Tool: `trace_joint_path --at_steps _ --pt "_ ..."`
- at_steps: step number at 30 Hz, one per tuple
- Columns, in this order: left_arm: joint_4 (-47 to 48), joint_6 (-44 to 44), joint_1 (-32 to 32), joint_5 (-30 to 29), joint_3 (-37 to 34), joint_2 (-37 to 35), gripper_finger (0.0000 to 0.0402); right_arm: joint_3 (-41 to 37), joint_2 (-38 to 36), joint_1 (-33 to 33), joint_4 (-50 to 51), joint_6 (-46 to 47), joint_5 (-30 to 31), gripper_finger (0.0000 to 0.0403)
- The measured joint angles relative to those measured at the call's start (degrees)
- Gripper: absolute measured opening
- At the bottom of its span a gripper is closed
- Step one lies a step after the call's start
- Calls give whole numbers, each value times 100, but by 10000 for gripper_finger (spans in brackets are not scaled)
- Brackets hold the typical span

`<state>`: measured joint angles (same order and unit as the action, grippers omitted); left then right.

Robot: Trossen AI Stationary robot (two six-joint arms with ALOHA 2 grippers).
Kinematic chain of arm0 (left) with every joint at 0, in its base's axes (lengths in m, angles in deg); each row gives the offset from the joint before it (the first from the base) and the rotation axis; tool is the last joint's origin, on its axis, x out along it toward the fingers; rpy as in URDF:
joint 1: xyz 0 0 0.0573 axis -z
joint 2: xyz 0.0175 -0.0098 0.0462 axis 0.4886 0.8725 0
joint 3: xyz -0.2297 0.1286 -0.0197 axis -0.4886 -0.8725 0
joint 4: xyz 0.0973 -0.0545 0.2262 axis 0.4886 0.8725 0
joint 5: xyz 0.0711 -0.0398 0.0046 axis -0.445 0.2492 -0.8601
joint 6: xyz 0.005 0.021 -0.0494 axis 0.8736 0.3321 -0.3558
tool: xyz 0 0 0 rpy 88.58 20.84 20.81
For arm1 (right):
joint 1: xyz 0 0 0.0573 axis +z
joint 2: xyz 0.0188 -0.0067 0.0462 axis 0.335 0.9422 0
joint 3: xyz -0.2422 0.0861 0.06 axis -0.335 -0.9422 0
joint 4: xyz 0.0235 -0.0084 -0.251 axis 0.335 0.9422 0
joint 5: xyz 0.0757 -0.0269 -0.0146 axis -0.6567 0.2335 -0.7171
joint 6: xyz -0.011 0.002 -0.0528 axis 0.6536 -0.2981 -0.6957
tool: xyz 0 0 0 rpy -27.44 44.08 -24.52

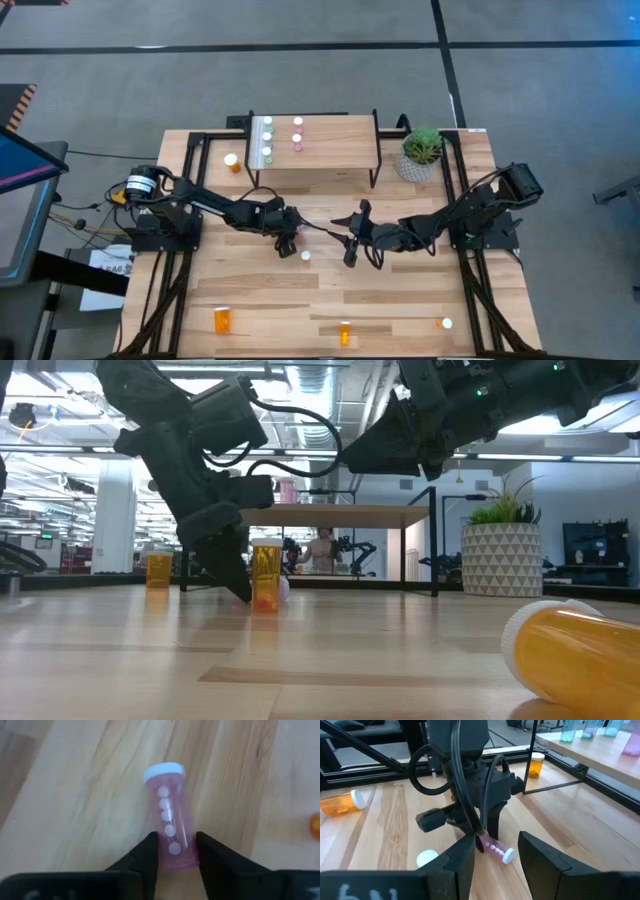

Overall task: Pick and place medicine bottles onto shelf by color
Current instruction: Put the pink pill bottle on the shelf aligned with the other pink pill bottles

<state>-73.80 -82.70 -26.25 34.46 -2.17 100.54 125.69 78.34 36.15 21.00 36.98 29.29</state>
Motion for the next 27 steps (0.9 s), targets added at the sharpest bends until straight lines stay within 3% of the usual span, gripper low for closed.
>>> trace_joint_path --at_steps 6,11,14,19,23,27 --pt "17 -29 236 -405 -35 -446 61 0 -31 69 9 -84 0 172" --pt "-28 61 578 -1173 -253 -1319 89 -4 -250 156 -73 -294 7 172" --pt "-535 320 761 -1486 -605 -2008 105 4 -392 206 -244 -435 7 172" --pt "-2646 993 883 -641 -1565 -3208 95 1 -442 262 -1376 -1104 -52 172" --pt "-4324 1066 787 155 -2309 -3785 81 4 -295 99 -2603 -1438 -801 176" --pt "-5101 1107 724 466 -2616 -3993 85 133 -140 -253 -2958 -1313 -1385 195"
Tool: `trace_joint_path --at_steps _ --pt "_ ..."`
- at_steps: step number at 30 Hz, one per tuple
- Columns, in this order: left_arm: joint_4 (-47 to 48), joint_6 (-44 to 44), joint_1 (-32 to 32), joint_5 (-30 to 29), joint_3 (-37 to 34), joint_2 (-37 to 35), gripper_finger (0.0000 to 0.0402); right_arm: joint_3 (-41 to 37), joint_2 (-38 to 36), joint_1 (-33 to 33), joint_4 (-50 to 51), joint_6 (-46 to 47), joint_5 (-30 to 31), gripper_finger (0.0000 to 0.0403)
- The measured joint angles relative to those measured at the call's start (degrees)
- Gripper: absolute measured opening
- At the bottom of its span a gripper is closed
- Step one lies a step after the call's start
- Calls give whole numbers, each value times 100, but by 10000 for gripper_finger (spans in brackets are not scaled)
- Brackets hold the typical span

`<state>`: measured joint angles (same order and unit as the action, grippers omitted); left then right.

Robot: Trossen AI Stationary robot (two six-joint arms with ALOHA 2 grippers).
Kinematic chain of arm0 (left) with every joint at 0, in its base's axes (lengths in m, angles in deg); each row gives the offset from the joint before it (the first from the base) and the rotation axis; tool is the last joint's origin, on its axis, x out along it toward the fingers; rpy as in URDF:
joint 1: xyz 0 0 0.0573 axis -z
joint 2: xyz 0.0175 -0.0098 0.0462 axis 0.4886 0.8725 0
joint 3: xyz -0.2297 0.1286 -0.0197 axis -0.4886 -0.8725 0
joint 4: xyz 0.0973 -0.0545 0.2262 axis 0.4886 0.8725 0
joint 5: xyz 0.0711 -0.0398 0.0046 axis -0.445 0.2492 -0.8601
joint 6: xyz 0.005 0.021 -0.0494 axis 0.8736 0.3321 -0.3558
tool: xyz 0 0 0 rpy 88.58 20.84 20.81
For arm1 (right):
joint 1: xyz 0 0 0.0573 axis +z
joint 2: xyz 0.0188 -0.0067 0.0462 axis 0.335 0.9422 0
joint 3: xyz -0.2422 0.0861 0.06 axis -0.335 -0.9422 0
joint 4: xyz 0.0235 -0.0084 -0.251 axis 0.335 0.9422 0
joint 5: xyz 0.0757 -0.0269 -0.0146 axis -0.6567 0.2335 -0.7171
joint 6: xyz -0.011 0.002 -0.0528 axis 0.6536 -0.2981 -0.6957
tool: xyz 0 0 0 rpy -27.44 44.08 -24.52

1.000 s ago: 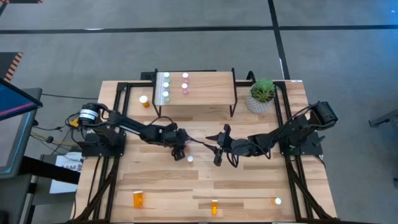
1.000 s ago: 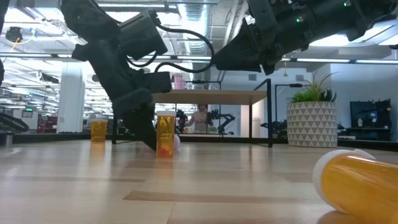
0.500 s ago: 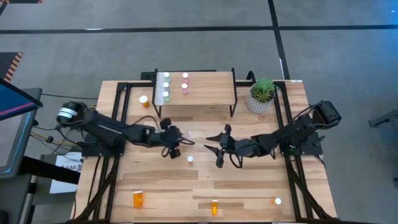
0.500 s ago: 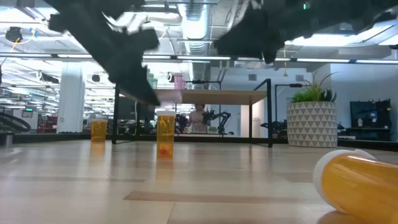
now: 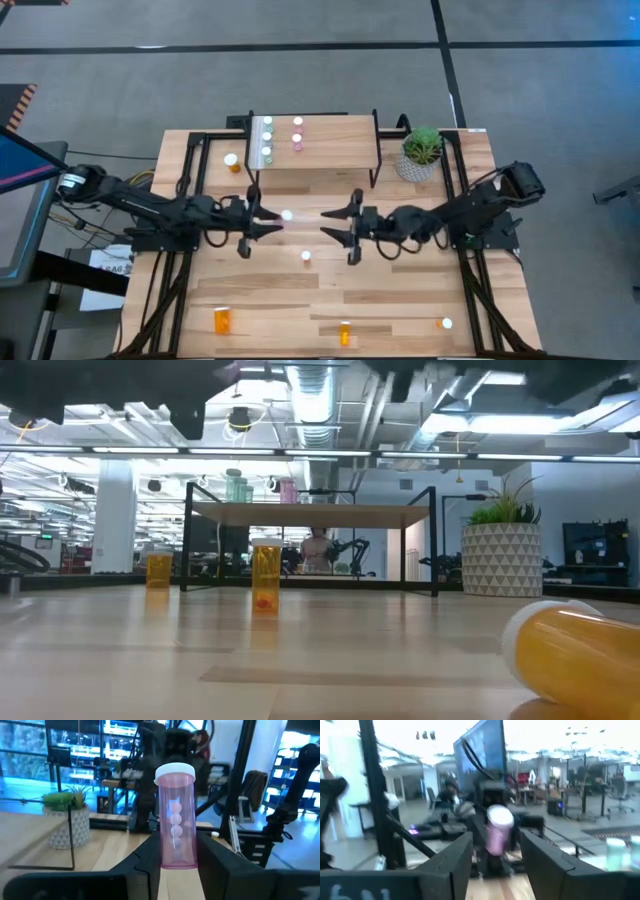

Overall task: Pick and place medicine bottles onto shelf by color
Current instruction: Put the pink pill bottle on the shelf aligned with the other pink pill bottles

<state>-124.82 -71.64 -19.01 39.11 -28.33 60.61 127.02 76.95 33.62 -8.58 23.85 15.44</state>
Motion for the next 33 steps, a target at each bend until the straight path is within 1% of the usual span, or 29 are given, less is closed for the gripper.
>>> trace_joint_path --at_steps 2,7,10,13,15,19,23,33 --pt "-98 109 0 21 -6 -2 92 121 88 -162 109 78 -172 213" --pt "-175 287 0 -5 -6 1 101 737 502 -511 72 274 -942 264" --pt "-233 350 0 -20 -6 1 101 1045 697 -629 93 334 -1143 285" --pt "-240 351 0 -20 -6 1 101 1305 922 -740 114 537 -1186 298" --pt "-237 349 0 -20 -6 1 102 1507 1108 -825 70 705 -1266 302" --pt "-278 349 0 -17 -6 1 102 1804 1418 -1000 90 1057 -1727 303" --pt "-290 349 0 -18 -4 1 102 2090 1700 -1077 93 1174 -1899 302" --pt "-290 345 0 -20 -4 1 103 2203 1720 -1071 225 1039 -1929 302"
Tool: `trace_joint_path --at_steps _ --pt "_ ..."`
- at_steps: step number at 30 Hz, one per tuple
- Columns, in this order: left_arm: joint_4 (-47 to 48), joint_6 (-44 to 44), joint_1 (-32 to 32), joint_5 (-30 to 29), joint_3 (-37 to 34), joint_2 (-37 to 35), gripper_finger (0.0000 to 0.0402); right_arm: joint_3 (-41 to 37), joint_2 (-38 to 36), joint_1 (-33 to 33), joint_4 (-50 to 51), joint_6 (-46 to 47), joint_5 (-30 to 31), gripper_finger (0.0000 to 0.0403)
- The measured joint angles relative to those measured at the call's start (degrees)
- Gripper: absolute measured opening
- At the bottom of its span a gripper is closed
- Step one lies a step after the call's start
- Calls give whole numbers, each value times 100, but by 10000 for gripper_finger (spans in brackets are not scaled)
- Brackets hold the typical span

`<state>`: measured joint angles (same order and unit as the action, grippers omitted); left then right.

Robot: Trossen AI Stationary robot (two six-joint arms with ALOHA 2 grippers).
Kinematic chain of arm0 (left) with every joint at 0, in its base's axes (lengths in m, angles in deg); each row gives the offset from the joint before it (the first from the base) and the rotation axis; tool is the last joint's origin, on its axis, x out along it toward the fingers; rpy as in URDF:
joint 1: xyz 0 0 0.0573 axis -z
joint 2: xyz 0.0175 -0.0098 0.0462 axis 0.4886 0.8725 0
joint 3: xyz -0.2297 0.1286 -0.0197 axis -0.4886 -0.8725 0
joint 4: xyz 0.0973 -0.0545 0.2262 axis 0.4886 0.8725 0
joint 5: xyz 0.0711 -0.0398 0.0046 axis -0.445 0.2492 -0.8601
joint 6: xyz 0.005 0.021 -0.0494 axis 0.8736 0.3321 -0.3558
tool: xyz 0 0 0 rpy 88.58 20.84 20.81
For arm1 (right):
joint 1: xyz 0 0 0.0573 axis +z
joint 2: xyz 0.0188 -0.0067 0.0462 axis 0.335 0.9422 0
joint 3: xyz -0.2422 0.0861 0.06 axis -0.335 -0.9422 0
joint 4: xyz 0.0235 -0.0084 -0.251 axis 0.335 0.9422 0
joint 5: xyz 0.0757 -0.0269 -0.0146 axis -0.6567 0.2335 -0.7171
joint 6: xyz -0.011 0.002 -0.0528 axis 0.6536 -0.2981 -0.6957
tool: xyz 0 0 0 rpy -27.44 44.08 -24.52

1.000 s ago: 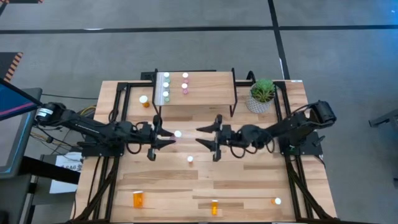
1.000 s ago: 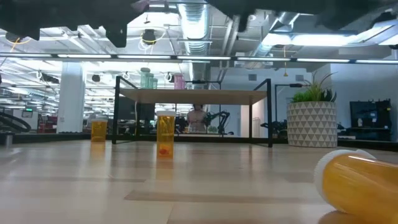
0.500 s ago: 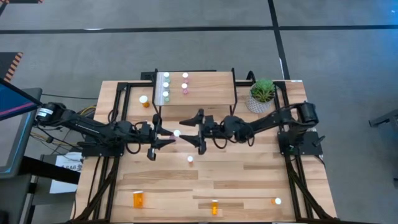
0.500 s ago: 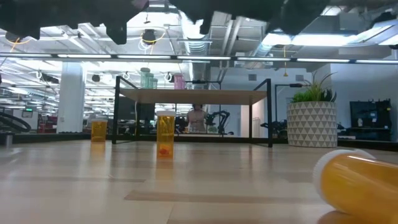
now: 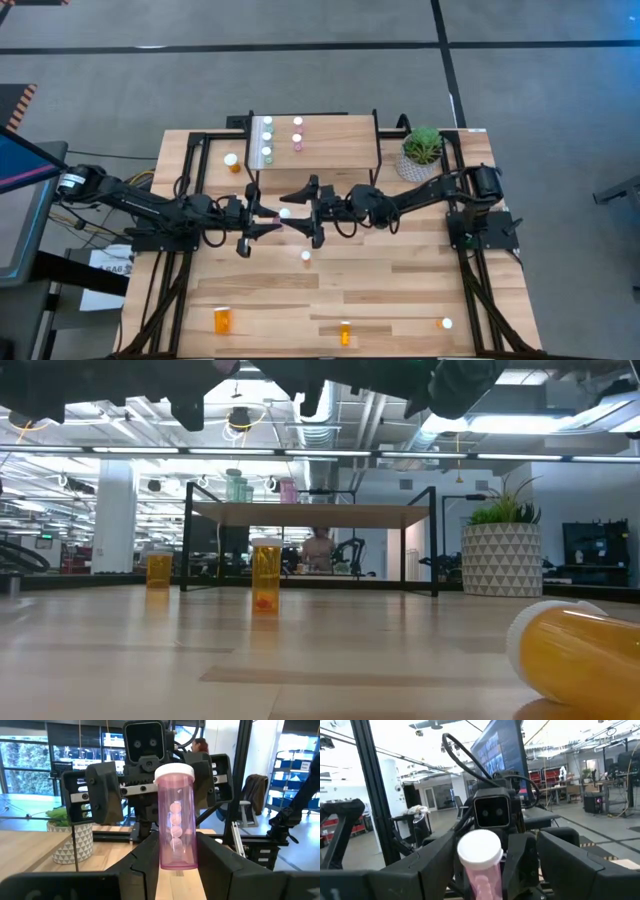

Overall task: Pick and place medicine bottles onto shelf by color
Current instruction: Put the pink pill bottle on the shelf aligned with the other pink pill bottles

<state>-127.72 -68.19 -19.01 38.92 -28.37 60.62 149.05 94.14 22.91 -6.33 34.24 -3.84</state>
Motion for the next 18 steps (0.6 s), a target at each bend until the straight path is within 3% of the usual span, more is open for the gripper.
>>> trace_joint_path --at_steps 6,18 --pt "-4 -17 0 -79 0 0 103 0 0 4 118 -135 2 284" --pt "-2 -17 0 -180 0 0 103 0 0 9 113 -178 2 169"
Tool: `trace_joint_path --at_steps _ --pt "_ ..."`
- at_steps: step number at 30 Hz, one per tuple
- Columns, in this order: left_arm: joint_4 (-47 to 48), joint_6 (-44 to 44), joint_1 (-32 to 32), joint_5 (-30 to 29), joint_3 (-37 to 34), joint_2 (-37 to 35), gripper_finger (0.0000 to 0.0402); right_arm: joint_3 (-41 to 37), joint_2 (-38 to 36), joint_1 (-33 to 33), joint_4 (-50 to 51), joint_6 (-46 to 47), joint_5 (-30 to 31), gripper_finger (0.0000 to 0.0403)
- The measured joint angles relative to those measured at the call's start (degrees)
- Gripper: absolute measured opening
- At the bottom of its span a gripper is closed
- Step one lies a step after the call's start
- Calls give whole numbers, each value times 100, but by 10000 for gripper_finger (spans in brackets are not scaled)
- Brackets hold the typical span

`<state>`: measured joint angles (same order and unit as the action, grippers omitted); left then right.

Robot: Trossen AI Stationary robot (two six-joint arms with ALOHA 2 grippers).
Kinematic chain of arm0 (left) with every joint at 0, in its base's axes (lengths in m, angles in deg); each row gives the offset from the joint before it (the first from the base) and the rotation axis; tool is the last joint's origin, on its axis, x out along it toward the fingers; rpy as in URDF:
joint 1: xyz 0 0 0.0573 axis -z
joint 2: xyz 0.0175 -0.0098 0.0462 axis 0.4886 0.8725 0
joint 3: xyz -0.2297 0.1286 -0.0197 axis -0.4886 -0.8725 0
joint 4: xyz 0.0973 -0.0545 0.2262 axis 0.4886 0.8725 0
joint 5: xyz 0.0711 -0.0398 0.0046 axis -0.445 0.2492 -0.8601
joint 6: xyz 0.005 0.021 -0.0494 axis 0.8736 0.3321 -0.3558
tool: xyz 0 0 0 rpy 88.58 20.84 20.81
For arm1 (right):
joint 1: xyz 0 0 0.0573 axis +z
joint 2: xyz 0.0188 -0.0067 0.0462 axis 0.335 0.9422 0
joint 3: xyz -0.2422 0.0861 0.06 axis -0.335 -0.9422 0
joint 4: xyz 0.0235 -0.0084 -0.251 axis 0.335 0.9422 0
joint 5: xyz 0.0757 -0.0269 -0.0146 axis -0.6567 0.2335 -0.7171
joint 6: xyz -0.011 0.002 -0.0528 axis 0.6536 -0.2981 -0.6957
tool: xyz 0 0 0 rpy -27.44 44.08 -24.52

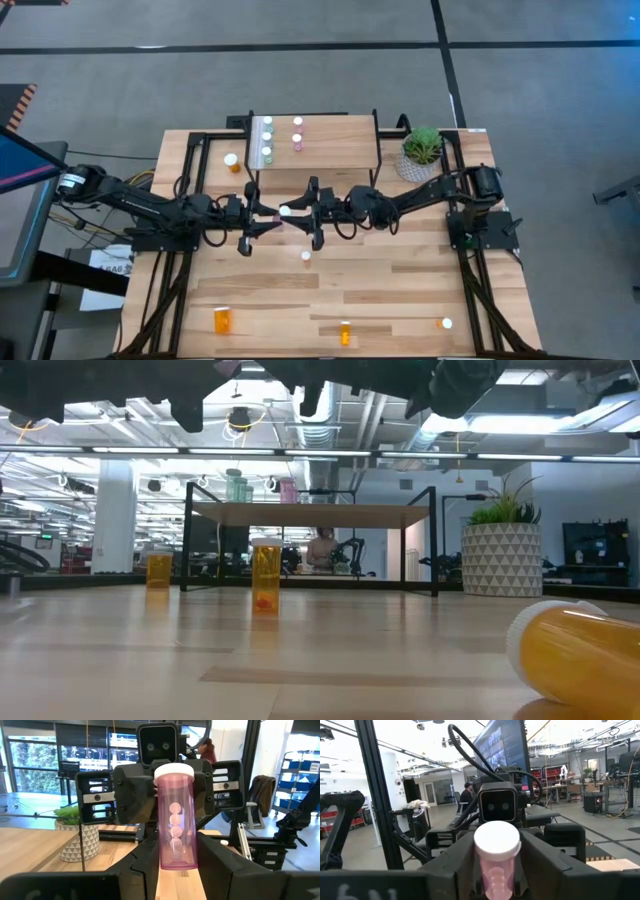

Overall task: Pick and place medicine bottles onto shelf by color
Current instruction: Put the pink pill bottle on the shelf aligned with the other pink pill bottles

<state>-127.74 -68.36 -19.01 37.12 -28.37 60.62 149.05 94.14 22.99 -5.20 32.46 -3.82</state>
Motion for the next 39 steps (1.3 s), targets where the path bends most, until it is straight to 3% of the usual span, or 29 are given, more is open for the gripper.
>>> trace_joint_path --at_steps 9,16,20,25,32,39 --pt "130 -62 -22 -111 11 0 106 -9 -2 -4 18 8 7 128" --pt "677 -142 -165 -343 11 -201 152 -9 -7 -34 -3 6 52 136" --pt "1429 -32 -199 -776 11 -670 193 -9 -28 -133 63 8 59 134" --pt "2858 54 -201 -1758 11 -1682 233 -2 -91 -352 149 10 58 134" --pt "4146 -40 -201 -2104 9 -3079 245 567 -118 -776 1853 -123 577 136" --pt "4775 -122 -201 -2100 7 -3719 245 1335 -118 -1092 3893 -163 1401 136"
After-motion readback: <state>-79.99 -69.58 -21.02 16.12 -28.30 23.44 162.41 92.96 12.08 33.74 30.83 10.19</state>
